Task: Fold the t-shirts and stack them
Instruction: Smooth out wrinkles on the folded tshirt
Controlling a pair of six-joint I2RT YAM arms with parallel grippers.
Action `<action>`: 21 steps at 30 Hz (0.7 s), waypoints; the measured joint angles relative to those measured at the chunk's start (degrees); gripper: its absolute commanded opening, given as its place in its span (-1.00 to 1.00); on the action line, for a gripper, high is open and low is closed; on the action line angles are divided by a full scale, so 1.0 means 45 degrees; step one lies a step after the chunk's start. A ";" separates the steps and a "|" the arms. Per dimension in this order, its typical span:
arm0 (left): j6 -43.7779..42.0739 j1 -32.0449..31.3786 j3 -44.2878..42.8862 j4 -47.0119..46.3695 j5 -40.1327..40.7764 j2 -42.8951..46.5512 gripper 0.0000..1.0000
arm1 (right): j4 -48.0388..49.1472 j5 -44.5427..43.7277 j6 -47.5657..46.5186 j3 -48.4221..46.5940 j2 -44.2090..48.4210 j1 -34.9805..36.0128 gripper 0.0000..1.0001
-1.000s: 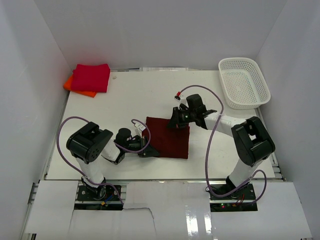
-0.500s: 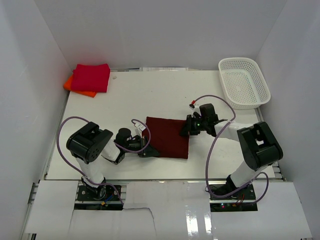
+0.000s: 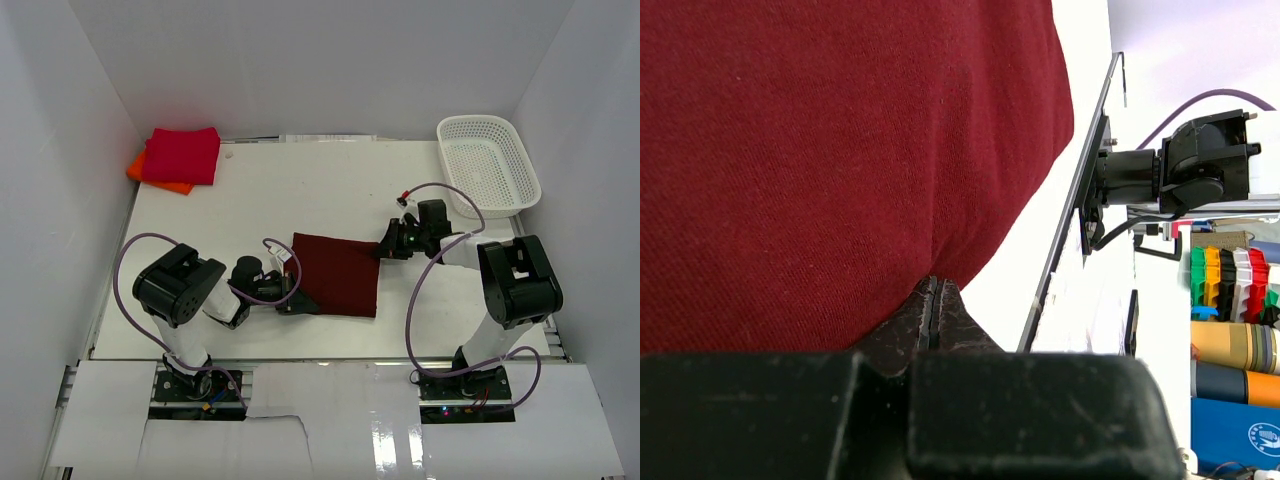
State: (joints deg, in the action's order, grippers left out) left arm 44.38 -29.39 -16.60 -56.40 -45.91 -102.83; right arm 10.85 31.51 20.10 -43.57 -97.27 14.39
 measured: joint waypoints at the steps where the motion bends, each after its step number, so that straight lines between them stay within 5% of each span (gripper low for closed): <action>1: 0.0000 0.0000 0.0000 0.0000 0.0000 0.0000 -1.00 | -0.0102 -0.0068 -0.0068 -0.0092 0.0063 -0.0029 -0.85; 12: 0.0005 0.0000 0.0000 0.0005 0.0000 0.0005 -1.00 | -0.0772 -0.0500 -0.0476 -0.0840 0.0563 -0.0209 -0.79; 16: 0.0053 0.0000 -0.0005 0.0398 0.0005 0.0311 -1.00 | -0.1379 -0.0651 -0.0607 -0.1059 0.0743 -0.0209 -0.15; 21: 0.0092 0.0000 -0.0845 0.3429 0.0126 0.2336 -0.89 | -0.2574 -0.0636 -0.0816 -0.1345 0.1603 -0.0238 0.04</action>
State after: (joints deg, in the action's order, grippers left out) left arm 44.80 -29.39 -20.40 -40.97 -45.34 -92.31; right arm -0.73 28.64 16.43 -49.63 -90.06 13.32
